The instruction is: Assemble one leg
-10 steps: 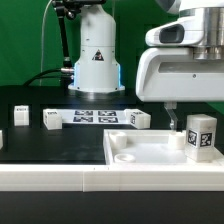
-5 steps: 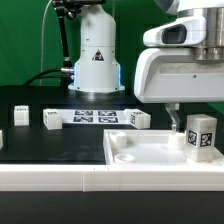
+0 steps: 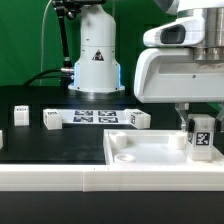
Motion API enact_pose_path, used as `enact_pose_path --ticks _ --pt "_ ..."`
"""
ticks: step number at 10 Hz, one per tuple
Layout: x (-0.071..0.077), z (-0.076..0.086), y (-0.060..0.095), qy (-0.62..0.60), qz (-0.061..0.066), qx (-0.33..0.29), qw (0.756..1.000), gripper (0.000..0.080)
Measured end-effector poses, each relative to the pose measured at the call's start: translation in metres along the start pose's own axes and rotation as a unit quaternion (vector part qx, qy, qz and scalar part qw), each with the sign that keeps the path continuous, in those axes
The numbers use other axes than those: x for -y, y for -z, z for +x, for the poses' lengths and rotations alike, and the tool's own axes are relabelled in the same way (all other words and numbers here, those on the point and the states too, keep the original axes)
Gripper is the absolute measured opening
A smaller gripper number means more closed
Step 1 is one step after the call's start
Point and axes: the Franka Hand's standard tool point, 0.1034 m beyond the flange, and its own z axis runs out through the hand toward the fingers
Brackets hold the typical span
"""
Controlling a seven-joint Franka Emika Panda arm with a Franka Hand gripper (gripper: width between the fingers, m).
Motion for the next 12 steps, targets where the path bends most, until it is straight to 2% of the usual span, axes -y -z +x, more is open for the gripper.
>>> enact_pose_path --ticks 3,5,8,11,12 --pt "-0.003 0.0011 -0.0015 -0.169 -0.001 -0.005 0.986 0.029" --pt "-0.0048 0.0001 -0.0019 -0.301 -0.005 -0.006 0.954 0.0291" --pt "-0.0067 -0.0015 -0.0022 -0.467 -0.016 -0.007 0.884 0.0291" --pt "-0.0077 -0.0046 -0.0019 -0.631 -0.025 -0.014 0.775 0.0291" --pt "-0.0102 -0.0037 -0.0023 -0.637 -0.02 -0.015 0.77 0.0291"
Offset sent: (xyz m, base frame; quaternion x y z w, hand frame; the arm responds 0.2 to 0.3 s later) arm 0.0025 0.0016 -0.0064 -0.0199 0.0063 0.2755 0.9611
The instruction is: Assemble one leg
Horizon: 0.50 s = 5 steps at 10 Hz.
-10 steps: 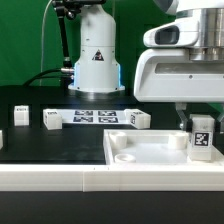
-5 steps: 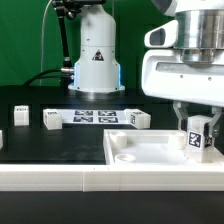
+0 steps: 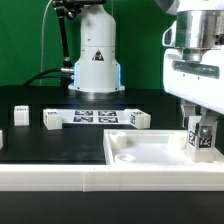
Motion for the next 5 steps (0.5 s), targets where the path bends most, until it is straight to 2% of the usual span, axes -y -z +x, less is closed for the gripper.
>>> enact_pose_path --ticks 2,4,5 --pt "-0.0001 -0.0008 0.0 -0.004 0.0 0.002 1.0 0.0291" --pt "0.0017 -0.0013 0.0006 0.044 0.005 0.002 0.999 0.0575" --pt "0.0019 -0.0018 0.0007 0.083 0.005 0.001 0.997 0.0575"
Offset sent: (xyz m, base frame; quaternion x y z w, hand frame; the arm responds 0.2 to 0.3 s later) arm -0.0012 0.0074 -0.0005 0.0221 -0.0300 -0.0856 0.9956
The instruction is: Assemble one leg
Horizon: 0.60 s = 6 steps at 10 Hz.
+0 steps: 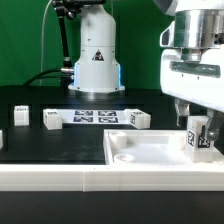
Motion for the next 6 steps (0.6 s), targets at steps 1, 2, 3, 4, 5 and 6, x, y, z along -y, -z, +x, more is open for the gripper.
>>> enact_pose_path --ticks 1,2,3,4,5,6 --pt "0.0012 -0.0018 0.0004 0.073 0.003 0.0 0.997 0.0634" --pt "0.0021 -0.0034 0.0009 0.122 0.003 0.001 0.993 0.0645" --pt "0.0029 -0.0044 0.0011 0.191 0.005 0.0 0.981 0.0645" --pt "0.0044 -0.0025 0.0018 0.26 0.008 -0.001 0.966 0.0648" --pt "0.0064 -0.0036 0.0031 0.301 0.01 -0.002 0.954 0.0648" --pt "0.0071 -0.0046 0.0035 0.355 0.01 -0.004 0.935 0.0648"
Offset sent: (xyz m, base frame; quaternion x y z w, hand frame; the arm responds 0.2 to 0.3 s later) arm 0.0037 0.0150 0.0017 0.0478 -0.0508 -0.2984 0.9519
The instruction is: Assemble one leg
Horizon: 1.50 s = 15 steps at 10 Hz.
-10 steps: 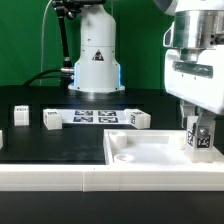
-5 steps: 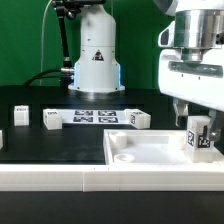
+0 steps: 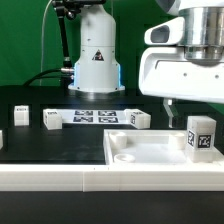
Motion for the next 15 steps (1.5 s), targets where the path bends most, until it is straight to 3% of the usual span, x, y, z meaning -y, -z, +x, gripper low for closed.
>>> enact_pose_path --ticks 2,7,8,9,11,13,15 --pt "-0.0011 0.001 -0.0001 0.106 0.0 0.0 0.994 0.0648" --pt "-0.0022 -0.0001 -0.0004 0.221 -0.001 0.0 0.975 0.0648" --pt "-0.0028 0.0003 -0.0006 0.223 -0.001 0.001 0.975 0.0522" --pt "-0.0029 0.0004 -0.0006 0.221 -0.001 0.001 0.975 0.0522" --pt "-0.0029 0.0004 -0.0007 0.205 -0.001 0.001 0.979 0.029" --pt "-0.0033 0.0008 -0.0007 0.195 0.0 0.001 0.981 0.029" --pt "-0.0025 0.0001 -0.0006 0.076 0.0 0.001 0.997 0.029"
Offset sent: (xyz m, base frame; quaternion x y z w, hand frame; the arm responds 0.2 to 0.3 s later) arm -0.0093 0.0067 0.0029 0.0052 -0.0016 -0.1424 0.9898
